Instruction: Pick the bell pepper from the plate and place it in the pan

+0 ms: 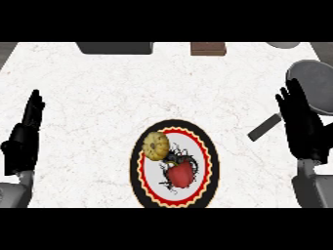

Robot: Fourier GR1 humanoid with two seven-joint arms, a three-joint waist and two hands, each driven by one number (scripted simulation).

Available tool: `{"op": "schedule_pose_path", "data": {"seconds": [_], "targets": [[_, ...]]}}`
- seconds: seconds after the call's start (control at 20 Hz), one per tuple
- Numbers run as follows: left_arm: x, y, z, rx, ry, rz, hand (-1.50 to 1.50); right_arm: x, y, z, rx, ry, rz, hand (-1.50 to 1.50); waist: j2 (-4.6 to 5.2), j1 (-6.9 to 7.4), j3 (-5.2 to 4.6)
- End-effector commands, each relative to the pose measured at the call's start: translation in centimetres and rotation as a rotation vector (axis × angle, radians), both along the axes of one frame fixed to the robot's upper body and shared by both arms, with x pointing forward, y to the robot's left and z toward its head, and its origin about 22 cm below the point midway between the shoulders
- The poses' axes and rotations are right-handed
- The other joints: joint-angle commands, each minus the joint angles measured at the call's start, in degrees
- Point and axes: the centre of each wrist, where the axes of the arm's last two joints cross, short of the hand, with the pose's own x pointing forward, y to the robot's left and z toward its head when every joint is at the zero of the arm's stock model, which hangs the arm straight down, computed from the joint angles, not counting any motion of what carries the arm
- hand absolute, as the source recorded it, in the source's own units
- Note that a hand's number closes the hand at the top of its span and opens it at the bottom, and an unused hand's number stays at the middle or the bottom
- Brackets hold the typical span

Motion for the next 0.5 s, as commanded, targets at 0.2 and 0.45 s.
{"op": "schedule_pose_path", "data": {"seconds": [0.2,0.45], "targets": [[1.6,-3.8,1.3,-0.188,0.045,-0.143,0.0,1.7,10.7,8.7,-0.072,-0.455,0.742,1.5,-0.02,4.59,0.96],[2.0,-3.4,2.9,-0.312,0.116,-0.148,0.0,0.1,6.7,9.2,-0.524,-0.664,0.792,1.5,-0.45,-0.06,1.08]]}}
